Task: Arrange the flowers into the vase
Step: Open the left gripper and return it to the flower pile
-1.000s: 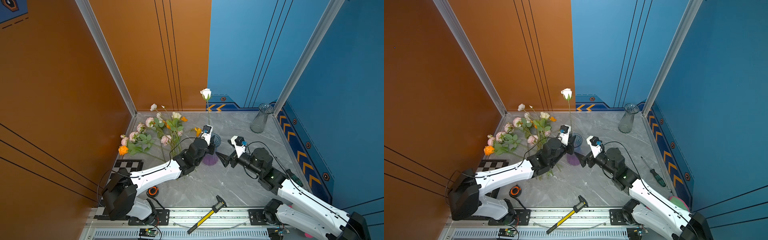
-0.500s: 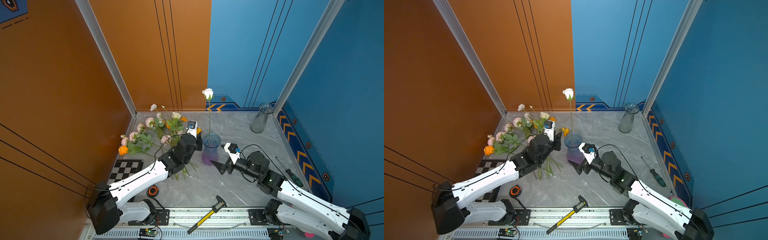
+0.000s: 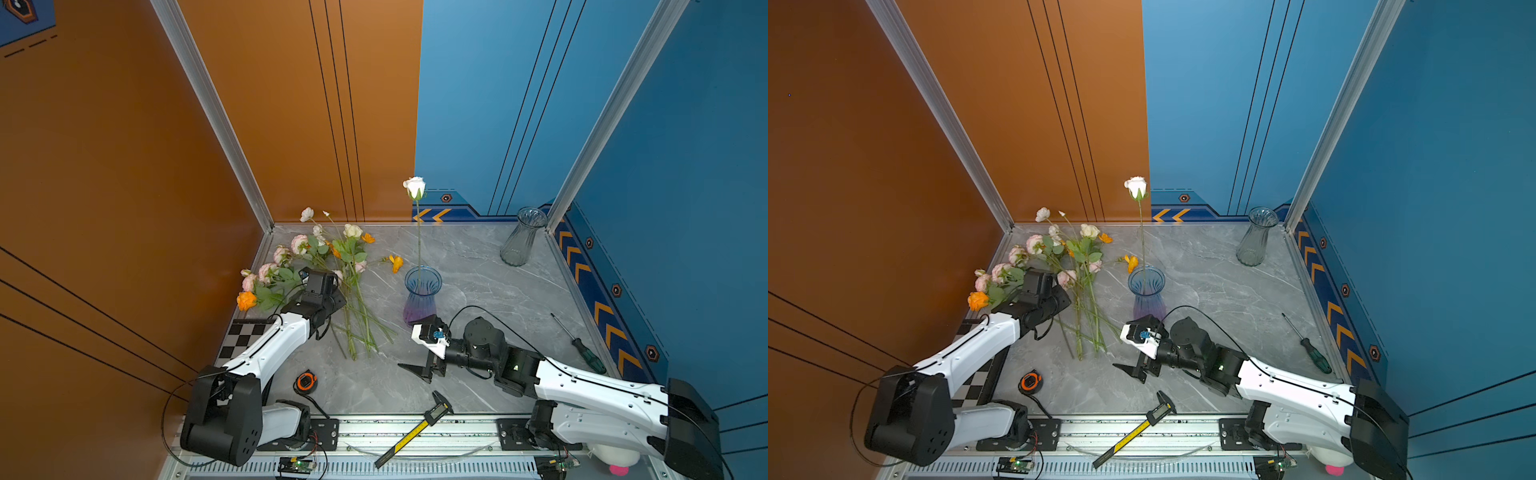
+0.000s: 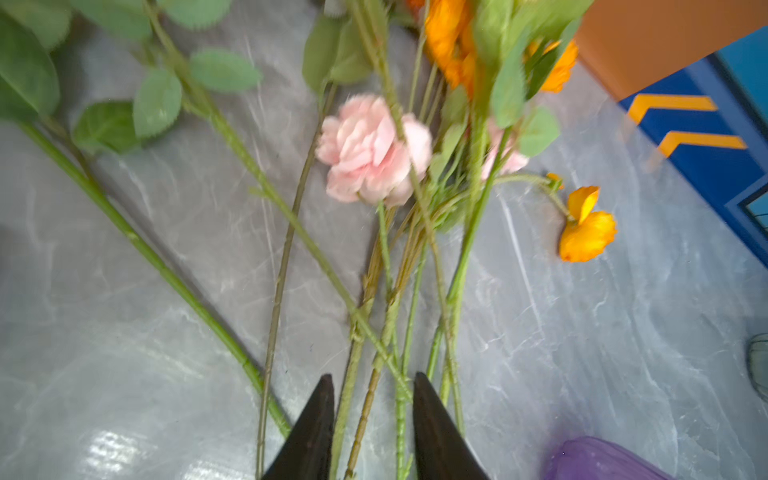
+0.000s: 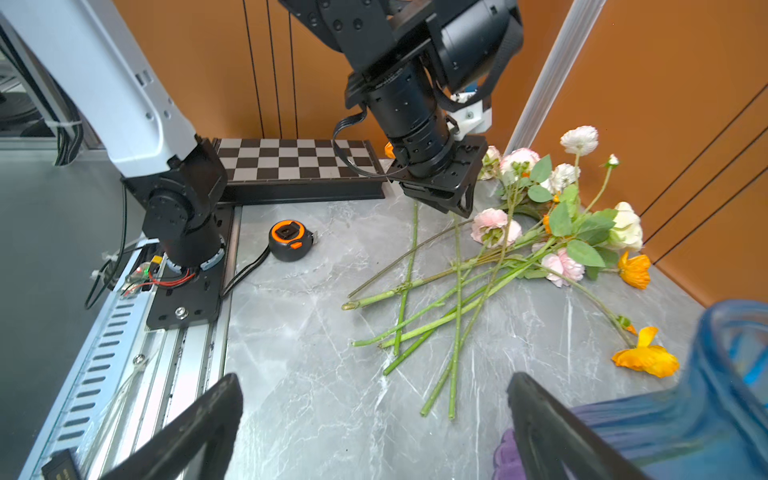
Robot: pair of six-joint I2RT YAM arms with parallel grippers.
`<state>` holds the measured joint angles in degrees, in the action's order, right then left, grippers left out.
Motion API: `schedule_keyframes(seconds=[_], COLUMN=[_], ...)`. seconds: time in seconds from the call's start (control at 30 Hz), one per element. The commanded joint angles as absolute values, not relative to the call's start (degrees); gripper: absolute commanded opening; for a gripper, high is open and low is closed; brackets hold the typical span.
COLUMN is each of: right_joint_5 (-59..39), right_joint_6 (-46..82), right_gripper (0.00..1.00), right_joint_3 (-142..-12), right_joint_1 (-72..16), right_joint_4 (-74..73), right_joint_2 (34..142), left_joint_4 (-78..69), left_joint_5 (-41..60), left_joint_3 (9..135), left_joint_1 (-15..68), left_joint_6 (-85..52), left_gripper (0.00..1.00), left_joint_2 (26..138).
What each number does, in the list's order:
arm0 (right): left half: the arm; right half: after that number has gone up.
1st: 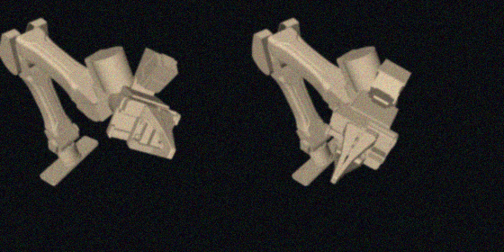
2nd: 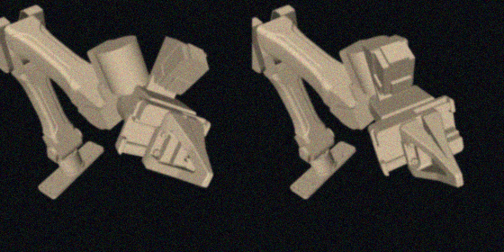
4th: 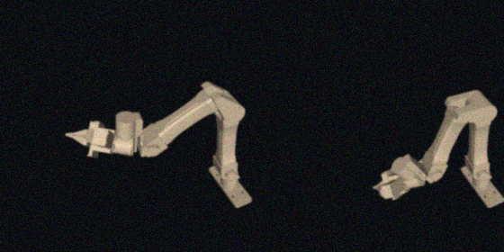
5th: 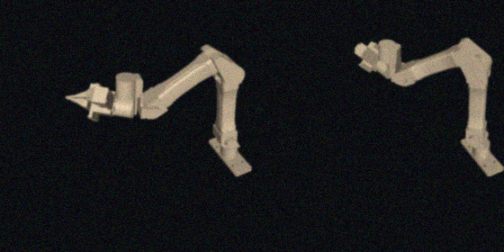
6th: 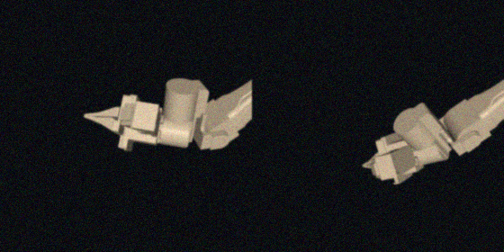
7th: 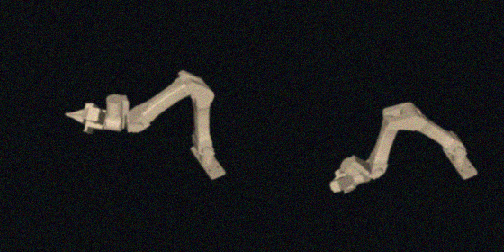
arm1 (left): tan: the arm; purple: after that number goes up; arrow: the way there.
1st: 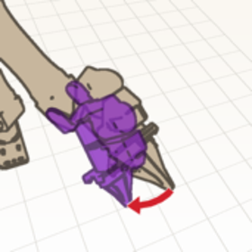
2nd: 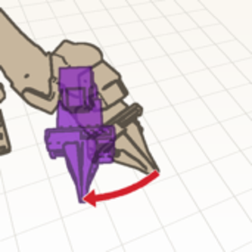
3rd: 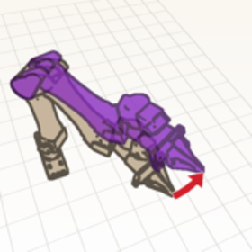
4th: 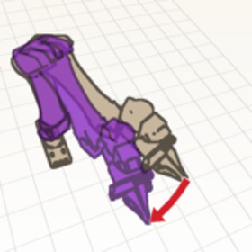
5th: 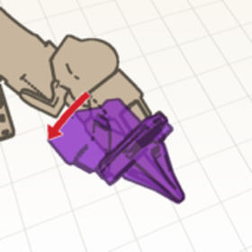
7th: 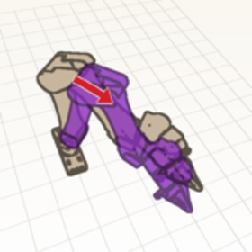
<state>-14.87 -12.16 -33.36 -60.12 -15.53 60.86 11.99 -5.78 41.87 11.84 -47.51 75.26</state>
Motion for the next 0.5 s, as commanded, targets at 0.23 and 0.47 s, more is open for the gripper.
schedule_keyframes(seconds=[0.23,0.47], right_joint_5=[-15.05,-14.33], right_joint_6=[-14.17,-14.68], right_gripper=[1.0,1.0], right_joint_3=[-35.35,-35.13], right_joint_1=[-61.15,-61.1], right_joint_4=[-17.54,-17.1], right_joint_2=[63.59,63.19], left_joint_4=[4.04,1.87], left_joint_5=[-3.41,-6.09], left_joint_3=[41.15,41.53], left_joint_1=[10.02,9.95], left_joint_6=[-54.99,-56.16], left_gripper=[0.31,0.3], left_joint_2=[82.19,84.49])
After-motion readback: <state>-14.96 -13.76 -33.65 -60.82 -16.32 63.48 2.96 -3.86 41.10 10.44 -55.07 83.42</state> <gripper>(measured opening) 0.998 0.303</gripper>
